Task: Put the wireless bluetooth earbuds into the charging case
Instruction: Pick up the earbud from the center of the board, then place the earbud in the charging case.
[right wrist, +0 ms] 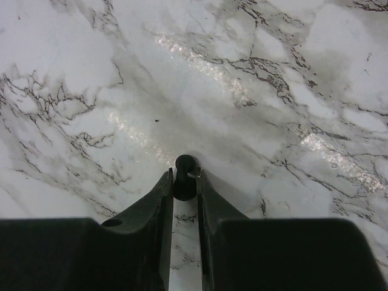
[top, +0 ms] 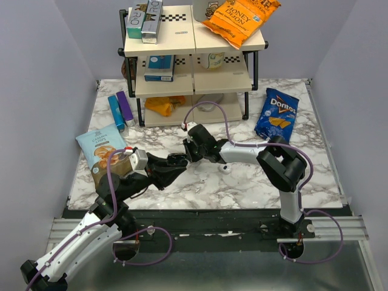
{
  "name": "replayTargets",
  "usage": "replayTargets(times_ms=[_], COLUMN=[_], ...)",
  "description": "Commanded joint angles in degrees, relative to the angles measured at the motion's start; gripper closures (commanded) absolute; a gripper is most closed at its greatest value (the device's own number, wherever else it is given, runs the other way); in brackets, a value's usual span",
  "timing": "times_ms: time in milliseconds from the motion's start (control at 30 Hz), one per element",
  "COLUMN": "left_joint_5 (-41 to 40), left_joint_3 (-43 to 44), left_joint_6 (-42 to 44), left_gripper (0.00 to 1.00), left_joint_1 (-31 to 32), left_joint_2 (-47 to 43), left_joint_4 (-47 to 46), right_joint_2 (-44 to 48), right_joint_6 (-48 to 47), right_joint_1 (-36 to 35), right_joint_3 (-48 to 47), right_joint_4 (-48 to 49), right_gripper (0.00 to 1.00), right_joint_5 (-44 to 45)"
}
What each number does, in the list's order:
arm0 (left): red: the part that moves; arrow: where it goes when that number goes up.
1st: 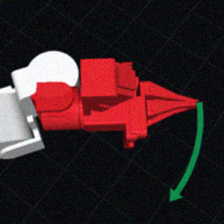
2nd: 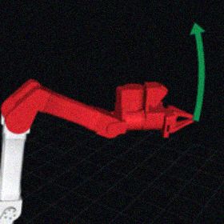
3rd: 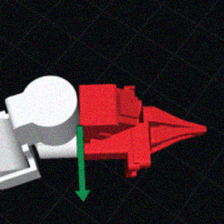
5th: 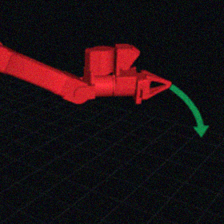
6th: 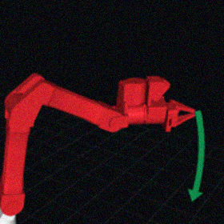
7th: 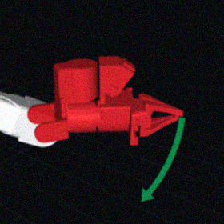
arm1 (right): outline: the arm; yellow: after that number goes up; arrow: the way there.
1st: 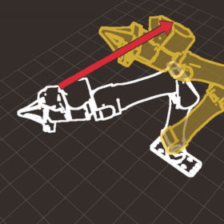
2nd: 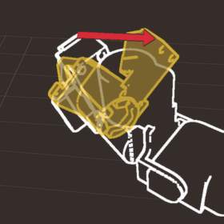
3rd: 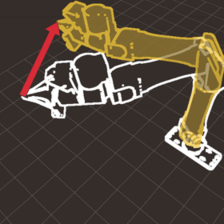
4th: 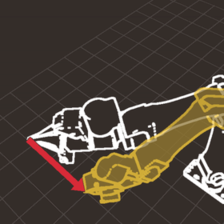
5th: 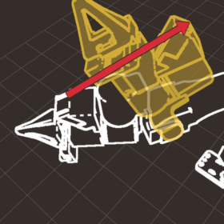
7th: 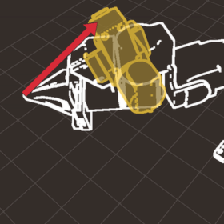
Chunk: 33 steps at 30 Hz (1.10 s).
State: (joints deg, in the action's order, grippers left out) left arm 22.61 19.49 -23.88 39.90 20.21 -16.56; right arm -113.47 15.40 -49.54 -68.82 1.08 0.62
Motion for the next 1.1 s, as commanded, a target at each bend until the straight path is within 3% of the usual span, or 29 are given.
replayTargets(times_ms=[0,133,200,400,500,700,833,1067], left_joint_5=[-1.0,-1.3,-1.4,-1.9,-1.3,-0.4,3.5,18.8], left_joint_3=[-0.1,0.1,0.3,1.0,1.4,3.2,5.3,8.1], left_joint_6=[-0.7,-0.6,-0.6,-0.5,-1.3,-0.7,0.7,2.3], left_gripper=[1.0,1.0,1.0,1.0,1.0,1.0,1.0,1.0], left_joint_1=[0.4,0.4,0.4,0.5,0.5,0.6,0.5,0.4], left_joint_2=[-0.3,-0.3,-0.7,-0.3,0.8,2.9,5.5,15.6], left_joint_4=[-0.7,0.1,0.8,1.4,0.6,-0.8,-1.4,-8.0], right_joint_2=[0.7,4.7,8.0,27.9,37.3,55.3,68.3,72.0], right_joint_6=[-0.8,-1.9,-2.3,-5.9,-10.5,-13.0,-14.2,-21.1], right_joint_1=[0.1,0.0,0.1,0.0,0.0,0.0,-0.2,-0.1], right_joint_3=[1.3,3.1,4.8,13.4,14.2,17.5,19.7,15.3], right_joint_4=[-2.2,-2.0,-2.0,-3.2,-8.2,-15.6,-17.3,-26.7], right_gripper=[0.89,0.99,1.0,1.0,0.99,0.99,0.99,0.99], right_joint_5=[1.8,2.4,2.5,-0.3,-8.4,-15.2,-18.6,-26.7])
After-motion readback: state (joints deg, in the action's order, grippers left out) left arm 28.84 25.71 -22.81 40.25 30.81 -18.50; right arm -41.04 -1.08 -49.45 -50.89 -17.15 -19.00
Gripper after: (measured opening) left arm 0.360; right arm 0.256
